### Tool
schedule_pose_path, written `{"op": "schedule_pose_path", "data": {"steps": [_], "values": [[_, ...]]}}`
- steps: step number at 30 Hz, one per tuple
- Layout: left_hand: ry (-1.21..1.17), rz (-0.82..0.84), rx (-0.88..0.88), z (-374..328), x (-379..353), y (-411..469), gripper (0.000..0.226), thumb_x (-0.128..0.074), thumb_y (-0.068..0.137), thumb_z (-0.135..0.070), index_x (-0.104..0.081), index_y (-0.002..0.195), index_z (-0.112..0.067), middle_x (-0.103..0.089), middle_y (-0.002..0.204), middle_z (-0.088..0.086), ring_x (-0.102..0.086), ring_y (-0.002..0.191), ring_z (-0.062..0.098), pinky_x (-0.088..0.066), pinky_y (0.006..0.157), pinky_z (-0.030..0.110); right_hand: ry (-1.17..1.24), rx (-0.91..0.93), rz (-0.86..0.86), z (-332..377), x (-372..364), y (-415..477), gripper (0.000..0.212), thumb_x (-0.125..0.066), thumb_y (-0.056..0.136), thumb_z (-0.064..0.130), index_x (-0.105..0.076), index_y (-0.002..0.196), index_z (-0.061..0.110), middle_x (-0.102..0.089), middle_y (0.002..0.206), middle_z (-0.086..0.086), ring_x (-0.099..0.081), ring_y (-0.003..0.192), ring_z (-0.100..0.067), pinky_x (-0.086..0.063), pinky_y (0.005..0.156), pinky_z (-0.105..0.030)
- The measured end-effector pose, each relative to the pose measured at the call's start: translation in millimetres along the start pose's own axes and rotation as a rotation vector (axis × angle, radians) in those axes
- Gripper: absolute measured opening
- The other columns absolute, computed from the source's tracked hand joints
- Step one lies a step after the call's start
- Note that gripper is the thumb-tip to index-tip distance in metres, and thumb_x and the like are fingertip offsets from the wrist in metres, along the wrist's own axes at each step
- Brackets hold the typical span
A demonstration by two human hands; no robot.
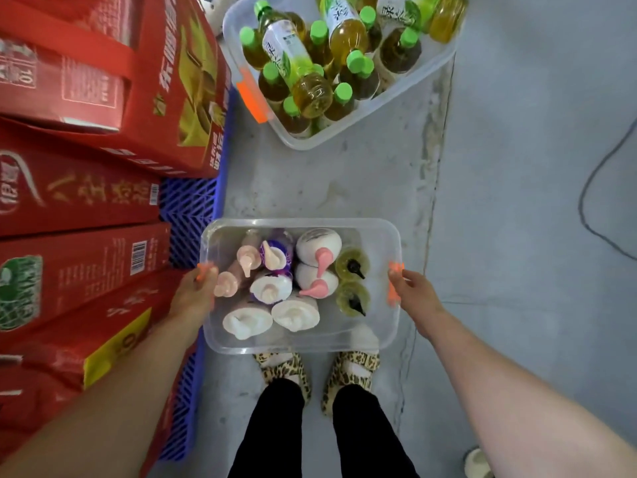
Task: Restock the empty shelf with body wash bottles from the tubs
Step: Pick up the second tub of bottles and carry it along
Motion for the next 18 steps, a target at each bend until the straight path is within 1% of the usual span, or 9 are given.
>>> {"op": "schedule_pose_path", "data": {"steps": [2, 4, 7, 9, 11, 12, 15, 16, 18], "values": [[-0.044, 0.011, 0.019, 3, -3, 3, 0.057, -0.052, 0.089, -0.063, -0.054, 0.131, -0.025, -0.066, 0.115, 0.019, -0.066, 0.092, 0.035, -0.052, 0.075, 0.039, -0.001, -0.011, 0.006, -2, -3, 5, 0.059, -0.057, 0.089, 0.061, -0.064, 0.123, 0.014, -0.068, 0.109, -0.005, -0.065, 0.100, -0.024, -0.053, 0.095, -0.045], [-0.057, 0.028, 0.026, 5, -4, 6, 0.056, -0.053, 0.091, -0.060, -0.053, 0.133, -0.022, -0.067, 0.112, 0.018, -0.065, 0.087, 0.031, -0.048, 0.070, 0.035, 0.002, -0.014, -0.001, -2, -3, 8, 0.054, -0.055, 0.092, 0.059, -0.063, 0.123, 0.016, -0.066, 0.111, -0.003, -0.064, 0.103, -0.023, -0.052, 0.097, -0.047], [-0.028, 0.081, -0.009, 4, 0, 10, 0.061, -0.049, 0.089, -0.067, -0.065, 0.114, -0.013, -0.070, 0.091, 0.014, -0.065, 0.080, 0.028, -0.050, 0.072, 0.038, 0.006, -0.025, 0.004, -4, -4, 12, 0.045, -0.057, 0.093, 0.056, -0.061, 0.118, 0.020, -0.063, 0.114, -0.002, -0.062, 0.105, -0.021, -0.051, 0.096, -0.042], [-0.040, 0.137, -0.018, 6, 5, 15, 0.079, -0.053, 0.070, -0.085, -0.070, 0.101, -0.015, -0.071, 0.088, 0.009, -0.066, 0.085, 0.027, -0.053, 0.085, 0.045, 0.023, -0.039, 0.020, -8, -5, 15, 0.039, -0.059, 0.093, 0.054, -0.058, 0.115, 0.021, -0.062, 0.111, 0.000, -0.060, 0.103, -0.019, -0.047, 0.091, -0.035], [-0.083, 0.154, 0.000, 13, 8, 22, 0.090, -0.060, 0.051, -0.092, -0.071, 0.097, -0.015, -0.069, 0.091, 0.006, -0.065, 0.090, 0.025, -0.052, 0.093, 0.047, 0.041, -0.035, 0.019, -8, -6, 15, 0.037, -0.061, 0.093, 0.051, -0.058, 0.113, 0.019, -0.061, 0.109, 0.000, -0.059, 0.100, -0.018, -0.043, 0.085, -0.032], [-0.105, 0.180, 0.008, 12, 9, 16, 0.087, -0.065, 0.052, -0.088, -0.070, 0.096, -0.013, -0.068, 0.090, 0.008, -0.064, 0.089, 0.024, -0.052, 0.094, 0.047, 0.052, -0.030, 0.012, -10, -6, 16, 0.036, -0.063, 0.093, 0.049, -0.058, 0.111, 0.018, -0.062, 0.108, -0.001, -0.059, 0.098, -0.018, -0.043, 0.083, -0.032], [-0.121, 0.154, -0.011, 10, 5, -5, 0.052, -0.070, 0.081, -0.056, -0.066, 0.094, -0.006, -0.069, 0.086, 0.017, -0.063, 0.080, 0.026, -0.051, 0.089, 0.046, 0.094, -0.019, -0.013, -14, -3, 12, 0.033, -0.068, 0.090, 0.045, -0.058, 0.107, 0.018, -0.064, 0.111, -0.006, -0.062, 0.101, -0.021, -0.048, 0.087, -0.035], [-0.121, 0.135, -0.010, 12, 4, -10, 0.049, -0.070, 0.083, -0.052, -0.065, 0.094, -0.005, -0.069, 0.086, 0.018, -0.063, 0.078, 0.025, -0.052, 0.088, 0.045, 0.100, -0.015, -0.023, -15, 1, 10, 0.033, -0.069, 0.090, 0.045, -0.059, 0.107, 0.019, -0.065, 0.112, -0.007, -0.062, 0.103, -0.022, -0.049, 0.091, -0.037], [-0.147, 0.148, -0.005, 16, 5, -23, 0.058, -0.073, 0.075, -0.062, -0.066, 0.097, -0.008, -0.072, 0.090, 0.015, -0.066, 0.081, 0.024, -0.053, 0.085, 0.042, 0.084, -0.014, -0.039, -12, 11, 2, 0.031, -0.070, 0.088, 0.046, -0.060, 0.104, 0.021, -0.067, 0.112, -0.007, -0.064, 0.103, -0.024, -0.051, 0.094, -0.039]]}}
Point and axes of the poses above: each hand's wrist, its own y-axis towards the middle knuckle, its own x-axis out of the back of the hand, z = x × y, the point moved 2 cm from there along y, towards the middle knuckle
